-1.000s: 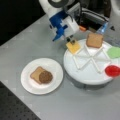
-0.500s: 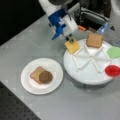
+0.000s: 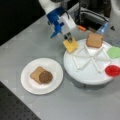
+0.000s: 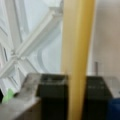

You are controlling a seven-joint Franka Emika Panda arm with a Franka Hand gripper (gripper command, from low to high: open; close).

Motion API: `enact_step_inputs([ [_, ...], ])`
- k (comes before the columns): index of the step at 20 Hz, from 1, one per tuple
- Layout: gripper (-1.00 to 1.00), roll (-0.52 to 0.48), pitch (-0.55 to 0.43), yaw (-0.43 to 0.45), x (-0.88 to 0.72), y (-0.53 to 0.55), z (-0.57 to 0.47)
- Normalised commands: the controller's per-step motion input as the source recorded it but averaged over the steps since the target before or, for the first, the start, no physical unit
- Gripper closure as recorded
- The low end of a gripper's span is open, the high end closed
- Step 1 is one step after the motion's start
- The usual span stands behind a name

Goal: Ingredient selection for cheeseburger or sandwich

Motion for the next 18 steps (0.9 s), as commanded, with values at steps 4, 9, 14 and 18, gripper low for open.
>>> enact_step_inputs([
  [4,1.00,0.042,0.095,0.050,0.39,-0.47,0.04],
  [9,1.00,0.041,0.098,0.050,0.63,-0.54,-0.11],
  [14,1.00,0.150,0.086,0.191,0.63,-0.41,-0.04],
  [18,1.00,0.192,0.057,0.333,0.63,-0.14,0.07],
])
